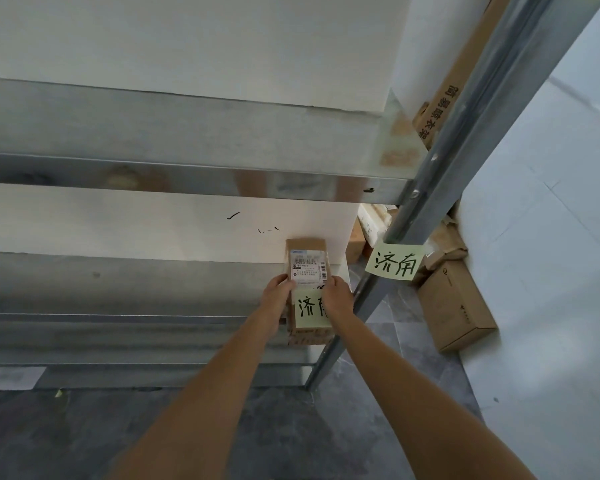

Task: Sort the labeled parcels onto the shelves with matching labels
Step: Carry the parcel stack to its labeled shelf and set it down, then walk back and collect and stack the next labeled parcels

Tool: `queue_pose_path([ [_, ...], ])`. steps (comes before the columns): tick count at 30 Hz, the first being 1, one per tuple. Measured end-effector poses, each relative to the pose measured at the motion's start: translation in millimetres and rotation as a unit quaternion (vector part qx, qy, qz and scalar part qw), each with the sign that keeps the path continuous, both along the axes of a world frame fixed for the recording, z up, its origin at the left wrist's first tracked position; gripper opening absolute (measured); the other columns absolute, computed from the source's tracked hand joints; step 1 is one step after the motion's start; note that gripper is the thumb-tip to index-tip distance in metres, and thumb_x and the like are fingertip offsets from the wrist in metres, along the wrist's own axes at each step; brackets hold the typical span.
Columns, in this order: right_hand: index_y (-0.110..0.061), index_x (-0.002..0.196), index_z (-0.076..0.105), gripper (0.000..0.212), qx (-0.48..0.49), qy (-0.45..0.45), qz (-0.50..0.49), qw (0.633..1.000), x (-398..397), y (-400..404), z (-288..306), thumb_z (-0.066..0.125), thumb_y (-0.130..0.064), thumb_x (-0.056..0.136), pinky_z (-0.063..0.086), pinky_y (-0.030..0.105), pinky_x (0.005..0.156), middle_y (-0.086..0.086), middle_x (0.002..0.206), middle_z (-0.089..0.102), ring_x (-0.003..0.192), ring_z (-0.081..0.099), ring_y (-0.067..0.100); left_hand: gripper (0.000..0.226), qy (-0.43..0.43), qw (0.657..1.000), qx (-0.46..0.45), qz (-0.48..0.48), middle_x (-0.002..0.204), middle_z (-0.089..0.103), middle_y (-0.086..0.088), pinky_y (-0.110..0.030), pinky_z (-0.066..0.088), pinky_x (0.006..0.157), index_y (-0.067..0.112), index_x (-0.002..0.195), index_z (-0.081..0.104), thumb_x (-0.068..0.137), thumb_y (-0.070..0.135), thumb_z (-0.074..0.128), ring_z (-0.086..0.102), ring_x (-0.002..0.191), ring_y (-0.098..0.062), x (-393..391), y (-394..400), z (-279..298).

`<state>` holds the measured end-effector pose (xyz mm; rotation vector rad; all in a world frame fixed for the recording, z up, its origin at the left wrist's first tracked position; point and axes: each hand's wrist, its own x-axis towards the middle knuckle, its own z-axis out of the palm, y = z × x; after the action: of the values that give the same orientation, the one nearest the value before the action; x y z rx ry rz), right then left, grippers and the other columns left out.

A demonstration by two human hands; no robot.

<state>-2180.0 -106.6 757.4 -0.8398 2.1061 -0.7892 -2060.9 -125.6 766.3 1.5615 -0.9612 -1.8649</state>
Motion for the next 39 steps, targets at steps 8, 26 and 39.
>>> queue_pose_path([
  [8, -0.007, 0.118, 0.056, 0.036, -0.077, 0.037, 0.006, 0.996, 7, 1, 7, 0.025, -0.022, 0.107, 0.043, 0.024, 0.059, 0.013, 0.107, 0.065, 0.078, 0.058, 0.017, 0.036, -0.035, 0.998, -0.051, 0.011, 0.100, 0.062, 0.000, -0.028, 0.043, 0.073, 0.008, 0.130, 0.052, 0.102, 0.028, 0.044, 0.057, 0.089, -0.014, -1, 3, 10],
  [26, -0.007, 0.137, 0.053, 0.041, -0.220, 0.246, 0.396, 0.857, 130, 8, 67, 0.047, -0.024, 0.099, 0.035, 0.039, 0.109, 0.009, 0.145, 0.050, 0.133, 0.046, 0.027, 0.055, -0.345, 0.906, -0.186, 0.162, 0.145, 0.052, -0.013, -0.041, 0.041, 0.109, 0.009, 0.145, 0.045, 0.096, 0.032, 0.053, 0.050, 0.131, -0.030, 168, 73, 51],
  [39, -0.005, 0.130, 0.055, 0.040, -0.230, 0.259, 0.666, 0.661, 266, 61, 79, 0.035, -0.030, 0.105, 0.043, 0.043, 0.101, 0.012, 0.133, 0.057, 0.123, 0.053, 0.034, 0.062, -0.629, 0.756, -0.128, 0.125, 0.159, 0.030, -0.010, -0.042, 0.018, 0.121, 0.008, 0.150, 0.035, 0.096, 0.037, 0.047, 0.021, 0.148, -0.028, 297, 212, 80],
])
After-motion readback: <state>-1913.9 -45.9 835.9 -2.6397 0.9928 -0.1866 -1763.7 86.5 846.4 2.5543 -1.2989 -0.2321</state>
